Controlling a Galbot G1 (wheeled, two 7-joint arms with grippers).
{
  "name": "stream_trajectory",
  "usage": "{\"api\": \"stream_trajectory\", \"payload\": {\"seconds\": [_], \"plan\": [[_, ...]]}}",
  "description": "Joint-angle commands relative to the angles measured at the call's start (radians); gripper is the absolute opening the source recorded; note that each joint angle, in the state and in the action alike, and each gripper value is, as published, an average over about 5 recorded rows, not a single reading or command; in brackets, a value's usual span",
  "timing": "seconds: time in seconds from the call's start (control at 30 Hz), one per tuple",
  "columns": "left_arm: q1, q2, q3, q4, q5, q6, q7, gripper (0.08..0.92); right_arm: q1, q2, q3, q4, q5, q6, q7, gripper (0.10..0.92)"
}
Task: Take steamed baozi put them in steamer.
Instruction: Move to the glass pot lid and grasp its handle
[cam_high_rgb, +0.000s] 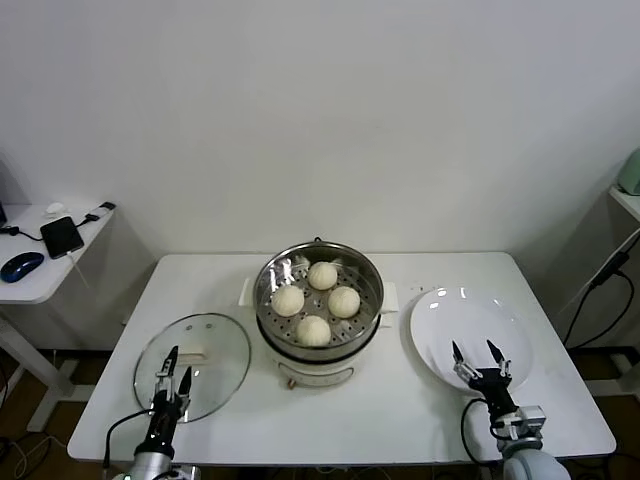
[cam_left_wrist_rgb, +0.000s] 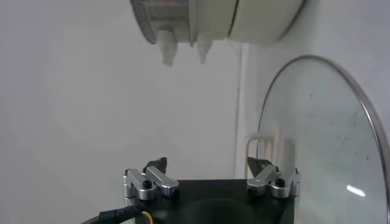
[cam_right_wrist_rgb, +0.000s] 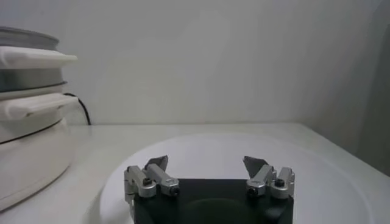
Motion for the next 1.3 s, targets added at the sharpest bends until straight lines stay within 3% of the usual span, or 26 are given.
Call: {"api": "stream_trajectory", "payload": {"seconds": [0.03, 0.4, 0.7, 1.3], "plan": [[-0.068, -0.011, 0.004, 0.069, 0.129, 0.071, -0.006, 0.823, -0.046, 0.029, 0.024, 0.038, -0.022, -0.003, 0.008, 0.823], [-0.192, -0.019, 0.022, 0.172, 0.130, 0.145, 0.025, 0.823, -0.089, 0.040, 0.036, 0.073, -0.029, -0.001, -0.002, 0.823], [-0.212, -0.015, 0.033, 0.202, 0.102, 0.153, 0.038, 0.792, -0.091, 0.052, 0.036, 0.067, -0.045, 0.002, -0.005, 0.823], [-0.217, -0.021, 0.037, 0.244, 0.075, 0.117, 0.012, 0.298, -0.071, 0.062, 0.036, 0.077, -0.064, -0.004, -0.006, 0.823]]}}
